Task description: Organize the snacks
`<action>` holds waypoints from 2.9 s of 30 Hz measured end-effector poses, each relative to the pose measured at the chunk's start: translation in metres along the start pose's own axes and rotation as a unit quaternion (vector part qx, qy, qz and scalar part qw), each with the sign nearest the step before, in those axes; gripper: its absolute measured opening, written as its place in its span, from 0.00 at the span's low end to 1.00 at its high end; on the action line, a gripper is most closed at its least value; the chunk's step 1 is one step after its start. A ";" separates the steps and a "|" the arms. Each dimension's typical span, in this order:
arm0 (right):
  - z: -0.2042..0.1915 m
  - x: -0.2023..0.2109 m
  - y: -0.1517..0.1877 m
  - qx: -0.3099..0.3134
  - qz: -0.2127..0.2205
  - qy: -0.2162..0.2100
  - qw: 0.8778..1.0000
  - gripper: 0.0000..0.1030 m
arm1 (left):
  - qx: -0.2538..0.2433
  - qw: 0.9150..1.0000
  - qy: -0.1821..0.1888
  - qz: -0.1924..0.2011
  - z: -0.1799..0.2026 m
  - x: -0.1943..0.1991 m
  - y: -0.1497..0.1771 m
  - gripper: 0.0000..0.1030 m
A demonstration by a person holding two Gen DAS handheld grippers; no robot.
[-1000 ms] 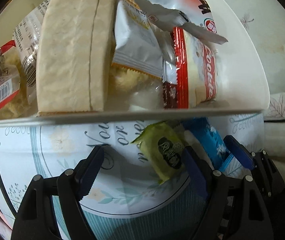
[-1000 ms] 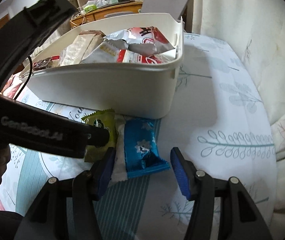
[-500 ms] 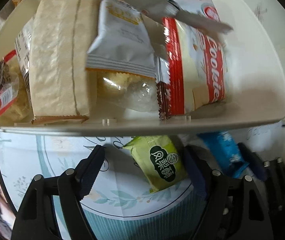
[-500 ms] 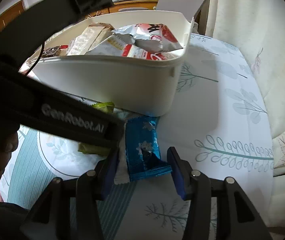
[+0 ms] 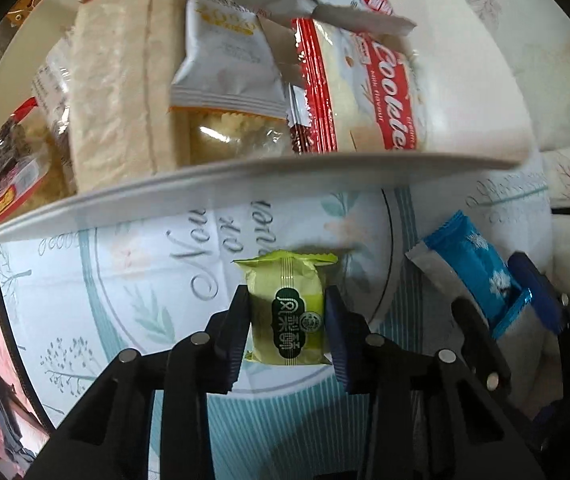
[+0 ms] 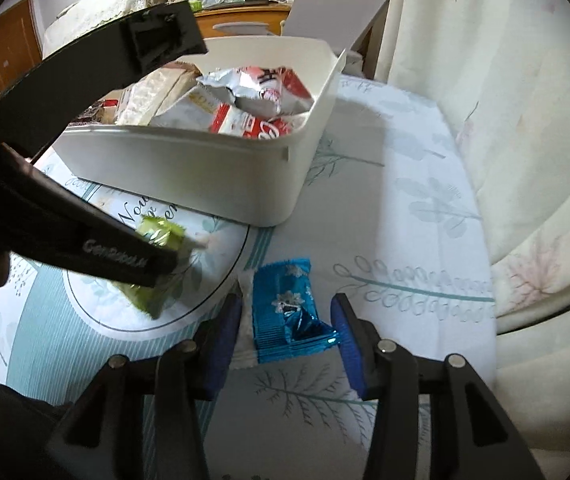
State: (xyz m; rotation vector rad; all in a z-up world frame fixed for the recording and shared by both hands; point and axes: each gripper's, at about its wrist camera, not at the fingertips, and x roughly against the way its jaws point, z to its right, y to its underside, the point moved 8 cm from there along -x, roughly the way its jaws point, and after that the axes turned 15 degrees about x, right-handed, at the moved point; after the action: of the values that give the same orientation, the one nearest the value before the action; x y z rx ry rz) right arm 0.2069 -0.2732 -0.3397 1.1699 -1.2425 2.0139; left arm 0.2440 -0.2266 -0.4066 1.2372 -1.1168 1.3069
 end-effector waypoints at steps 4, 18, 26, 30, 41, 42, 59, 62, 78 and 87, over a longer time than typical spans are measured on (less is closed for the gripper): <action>-0.004 0.015 -0.005 0.005 -0.001 0.026 1.000 0.43 | -0.010 1.000 0.015 0.009 -0.011 0.018 0.004 0.34; -0.023 0.072 -0.056 0.064 0.030 0.093 0.993 0.42 | -0.072 0.994 0.075 0.037 -0.053 0.103 0.004 0.34; -0.031 0.093 -0.097 0.109 0.050 0.117 0.986 0.42 | -0.114 0.985 0.116 0.065 -0.092 0.151 -0.021 0.34; -0.036 0.092 -0.117 0.123 0.048 0.126 0.983 0.42 | -0.112 0.980 0.130 0.102 -0.109 0.184 -0.044 0.34; -0.010 0.087 -0.162 0.083 0.040 0.150 0.984 0.43 | -0.081 0.964 0.167 0.192 -0.132 0.221 -0.115 0.51; -0.005 0.085 -0.164 0.068 0.035 0.148 0.986 0.43 | -0.076 0.964 0.164 0.196 -0.134 0.223 -0.118 0.64; -0.031 0.087 -0.110 -0.068 -0.015 0.054 0.996 0.62 | -0.023 0.972 0.150 0.180 -0.174 0.192 -0.057 0.78; -0.040 0.088 -0.088 -0.103 -0.034 0.026 0.994 0.62 | -0.008 0.978 0.134 0.160 -0.181 0.181 -0.031 0.78; -0.080 0.138 -0.014 -0.129 -0.101 -0.091 0.982 0.97 | 0.053 0.981 0.109 0.151 -0.188 0.189 0.095 0.78; -0.082 0.204 -0.009 -0.103 -0.052 -0.089 0.989 1.00 | 0.073 0.973 0.116 0.186 -0.176 0.230 0.137 0.87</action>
State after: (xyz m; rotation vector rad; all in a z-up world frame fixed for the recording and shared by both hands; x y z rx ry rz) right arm 0.0768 -0.2012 -0.1771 1.3040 -1.4073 1.6925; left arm 0.0902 -0.0512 -0.1871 0.9731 -1.1320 1.7955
